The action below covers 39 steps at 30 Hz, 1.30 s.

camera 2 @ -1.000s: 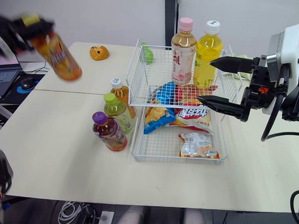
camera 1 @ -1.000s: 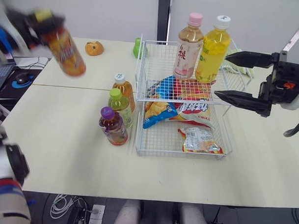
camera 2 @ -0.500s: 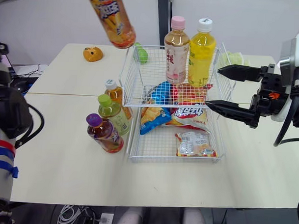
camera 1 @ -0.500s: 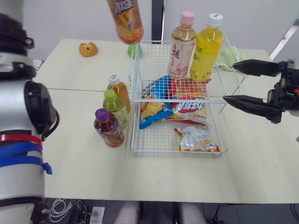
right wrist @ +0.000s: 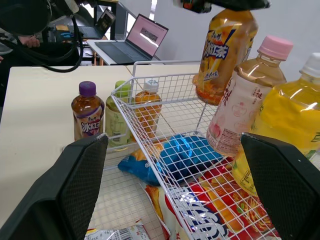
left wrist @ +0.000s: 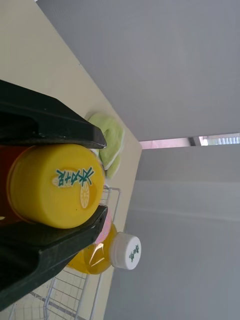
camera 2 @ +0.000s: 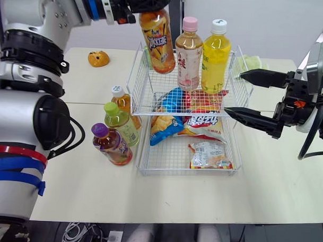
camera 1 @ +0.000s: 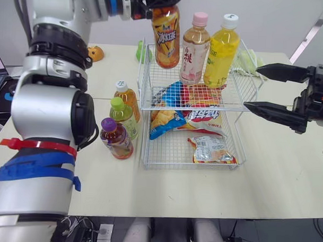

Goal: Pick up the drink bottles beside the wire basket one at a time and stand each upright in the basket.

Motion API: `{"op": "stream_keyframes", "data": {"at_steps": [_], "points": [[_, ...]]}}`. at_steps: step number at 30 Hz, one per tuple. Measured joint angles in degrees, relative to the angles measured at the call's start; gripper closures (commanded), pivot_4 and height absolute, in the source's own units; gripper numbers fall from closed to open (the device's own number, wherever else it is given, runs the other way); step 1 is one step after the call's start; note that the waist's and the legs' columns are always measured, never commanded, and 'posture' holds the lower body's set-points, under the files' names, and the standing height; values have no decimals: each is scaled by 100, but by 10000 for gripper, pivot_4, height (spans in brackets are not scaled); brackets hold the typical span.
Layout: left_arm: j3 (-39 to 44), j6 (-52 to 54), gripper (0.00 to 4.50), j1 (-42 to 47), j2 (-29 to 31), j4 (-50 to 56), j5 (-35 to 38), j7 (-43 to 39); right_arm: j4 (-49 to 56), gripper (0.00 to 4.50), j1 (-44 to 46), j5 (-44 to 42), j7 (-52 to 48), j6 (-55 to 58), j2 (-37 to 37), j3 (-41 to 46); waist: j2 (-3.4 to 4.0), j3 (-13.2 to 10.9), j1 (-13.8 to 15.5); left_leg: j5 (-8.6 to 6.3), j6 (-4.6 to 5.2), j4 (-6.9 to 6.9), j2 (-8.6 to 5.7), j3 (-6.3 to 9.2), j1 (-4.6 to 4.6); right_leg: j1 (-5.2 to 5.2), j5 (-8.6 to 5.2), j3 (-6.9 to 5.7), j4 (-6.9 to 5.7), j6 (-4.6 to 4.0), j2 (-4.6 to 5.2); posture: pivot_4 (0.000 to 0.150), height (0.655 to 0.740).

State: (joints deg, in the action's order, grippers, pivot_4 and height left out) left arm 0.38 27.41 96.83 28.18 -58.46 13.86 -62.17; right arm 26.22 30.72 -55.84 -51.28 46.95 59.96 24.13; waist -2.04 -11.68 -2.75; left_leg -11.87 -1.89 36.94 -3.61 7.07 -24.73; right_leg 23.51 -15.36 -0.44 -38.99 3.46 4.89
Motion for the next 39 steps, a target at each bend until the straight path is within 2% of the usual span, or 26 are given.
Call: {"op": "stream_keyframes", "data": {"at_steps": [11,13,14,17,21,25,31,35,39], "points": [[0,-321,31085,-214,-346,-198,-272,150,-7,0,-75,-96,260,103,118,206,0,0,34,0,0,2,-1,0,-1,0,0,0,-1,0,0,1500,7400],[0,-384,23935,-215,-356,-221,-286,155,-6,0,-75,-140,273,108,134,228,0,0,41,0,0,2,-1,0,-1,0,0,0,-1,0,0,1500,7400],[1,-409,22407,-215,-356,-227,-300,132,-5,0,-75,-167,285,111,139,229,0,0,42,0,0,3,-1,0,-1,0,0,0,-1,0,0,1500,7400],[11,-426,13688,-214,-355,-211,-299,-29,-5,0,-74,-192,302,121,142,228,0,0,44,0,0,3,-1,0,-1,-1,0,0,-1,0,0,1500,7400],[13,-373,391,-214,-279,-17,-289,-208,-6,0,-74,-225,347,128,150,227,0,0,38,0,0,2,-1,-1,-1,0,0,1,-2,0,0,1500,7400],[80,-82,153,-214,37,313,-218,-499,-15,0,-70,-261,381,141,185,226,2,1,23,0,0,2,1,-1,1,0,0,1,-2,0,-2,1500,7400],[229,879,153,-551,1342,1561,216,-1668,-232,0,-54,-388,404,344,373,310,10,3,-50,0,0,0,5,1,4,0,0,3,-3,-1,-5,1500,7400],[425,1332,153,-1442,2030,2695,413,-1681,-356,0,-109,-283,266,304,493,374,13,5,-42,0,0,3,5,1,11,-10,0,7,-3,-1,-5,1500,7400],[710,1602,153,-2532,2528,3519,422,-1258,-619,0,-135,-139,68,258,545,364,12,5,-21,1,0,5,5,4,15,-14,1,4,-7,-2,-6,1500,7400]]}}
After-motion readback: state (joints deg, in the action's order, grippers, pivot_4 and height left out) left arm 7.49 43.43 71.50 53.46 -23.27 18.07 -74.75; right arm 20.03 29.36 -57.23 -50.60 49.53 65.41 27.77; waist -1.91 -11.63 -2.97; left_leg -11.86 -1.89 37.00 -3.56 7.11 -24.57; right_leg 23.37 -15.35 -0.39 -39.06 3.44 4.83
